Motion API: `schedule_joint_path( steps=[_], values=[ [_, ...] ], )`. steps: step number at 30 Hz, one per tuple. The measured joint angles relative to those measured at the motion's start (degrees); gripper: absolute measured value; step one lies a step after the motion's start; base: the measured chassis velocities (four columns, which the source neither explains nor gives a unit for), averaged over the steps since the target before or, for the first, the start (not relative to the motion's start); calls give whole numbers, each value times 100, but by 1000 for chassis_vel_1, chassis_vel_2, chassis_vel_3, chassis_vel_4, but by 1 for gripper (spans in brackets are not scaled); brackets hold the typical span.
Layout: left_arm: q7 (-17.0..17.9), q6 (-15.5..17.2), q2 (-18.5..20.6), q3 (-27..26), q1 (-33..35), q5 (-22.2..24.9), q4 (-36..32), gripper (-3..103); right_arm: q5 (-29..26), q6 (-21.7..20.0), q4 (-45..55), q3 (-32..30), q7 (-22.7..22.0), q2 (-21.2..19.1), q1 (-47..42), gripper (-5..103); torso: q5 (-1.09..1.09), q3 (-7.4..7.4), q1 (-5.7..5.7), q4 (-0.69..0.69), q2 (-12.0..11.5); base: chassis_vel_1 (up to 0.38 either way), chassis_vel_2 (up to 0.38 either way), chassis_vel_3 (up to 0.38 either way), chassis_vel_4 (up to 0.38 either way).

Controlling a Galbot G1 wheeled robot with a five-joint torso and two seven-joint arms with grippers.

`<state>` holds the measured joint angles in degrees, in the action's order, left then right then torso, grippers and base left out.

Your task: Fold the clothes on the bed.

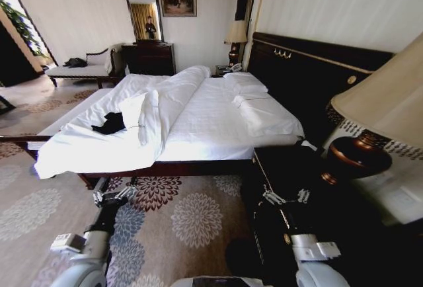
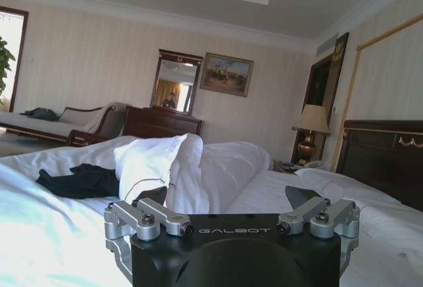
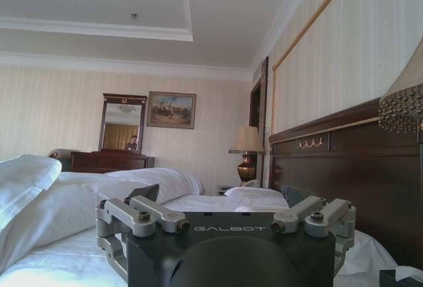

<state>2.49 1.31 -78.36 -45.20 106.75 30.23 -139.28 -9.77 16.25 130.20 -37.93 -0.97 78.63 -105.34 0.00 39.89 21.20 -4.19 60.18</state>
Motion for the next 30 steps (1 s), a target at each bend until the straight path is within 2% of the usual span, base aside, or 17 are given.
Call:
schedule_joint_path(
  steps=[17, 25, 26, 28, 29, 30],
  values=[
    [-16, -95, -4, -8, 24, 17, -28, 100, 31, 20, 11, 7, 5, 8, -13, 100, 0, 0, 0, 0, 0, -96, 96, 102, -99],
    [-30, -26, 114, -46, -40, 108, -1, 100, 6, 22, -13, -4, 5, -52, 4, 100, -1, 0, 0, 0, 0, -104, 97, 103, -95],
    [-45, 34, 313, -102, -119, 227, 39, 100, -34, 21, -27, -40, 4, -135, 16, 100, -1, 0, 0, 1, 0, -109, 98, 121, -100],
    [-49, 50, 404, -134, -152, 278, 57, 100, -55, 20, -38, -62, 1, -173, 20, 100, 0, 0, 0, 0, 0, -109, 104, 112, -100],
    [-52, 100, 709, -242, -236, 457, 115, 100, -133, 15, -66, -154, -11, -320, 29, 100, 0, 0, 0, 0, 0, -115, 113, 106, -119],
    [-52, 121, 846, -285, -258, 542, 132, 100, -178, 13, -80, -204, -20, -401, 29, 100, 0, 0, 0, -1, 0, -131, 113, 106, -97]
  ],
)
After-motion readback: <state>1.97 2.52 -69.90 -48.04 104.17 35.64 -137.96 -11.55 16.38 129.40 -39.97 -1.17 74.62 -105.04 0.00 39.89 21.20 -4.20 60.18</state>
